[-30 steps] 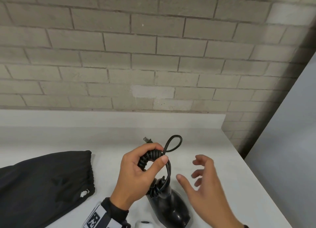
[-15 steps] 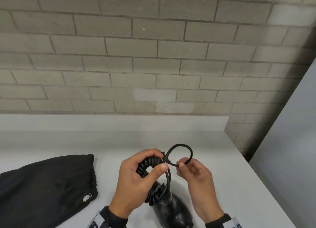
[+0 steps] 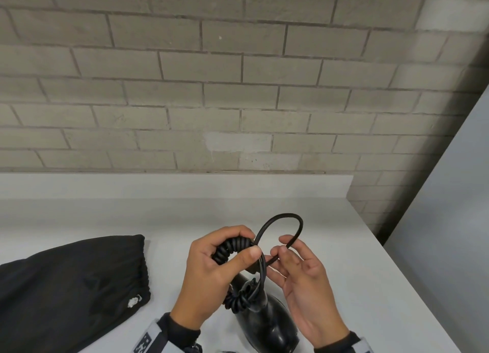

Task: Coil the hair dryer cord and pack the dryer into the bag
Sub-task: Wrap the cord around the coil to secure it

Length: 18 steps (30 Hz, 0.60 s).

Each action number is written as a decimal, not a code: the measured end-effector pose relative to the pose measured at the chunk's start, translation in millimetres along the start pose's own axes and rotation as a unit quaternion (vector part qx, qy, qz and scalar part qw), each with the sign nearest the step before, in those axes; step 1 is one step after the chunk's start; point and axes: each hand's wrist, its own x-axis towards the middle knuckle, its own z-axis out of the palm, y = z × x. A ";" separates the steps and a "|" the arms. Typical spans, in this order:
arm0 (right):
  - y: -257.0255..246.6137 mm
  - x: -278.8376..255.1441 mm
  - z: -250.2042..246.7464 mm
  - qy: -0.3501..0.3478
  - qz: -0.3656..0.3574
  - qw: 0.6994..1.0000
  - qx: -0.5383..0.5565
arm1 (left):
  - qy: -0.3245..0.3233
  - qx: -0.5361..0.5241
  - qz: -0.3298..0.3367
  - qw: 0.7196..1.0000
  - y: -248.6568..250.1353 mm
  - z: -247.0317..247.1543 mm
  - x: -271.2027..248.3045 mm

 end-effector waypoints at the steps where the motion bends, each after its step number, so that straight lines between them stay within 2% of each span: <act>1: 0.9 0.1 0.7 0.002 -0.006 1.000 -0.006 | -0.003 -0.003 -0.001 1.000 0.3 0.6 -0.1; 5: -1.2 -2.1 6.4 -0.031 0.003 0.999 0.007 | -0.018 0.002 -0.005 1.000 0.5 0.9 -1.1; 9: -2.0 -6.4 13.4 -0.067 0.042 0.996 0.051 | -0.001 -0.031 -0.042 0.999 -0.9 -0.5 0.1; 14: 0.5 -10.4 16.1 -0.074 0.094 0.989 0.088 | 0.016 -0.063 -0.077 0.995 -1.0 -0.3 0.5; 18: -2.5 -13.9 19.5 -0.059 0.074 0.994 0.051 | 0.020 -0.077 -0.101 0.992 -2.7 1.3 0.2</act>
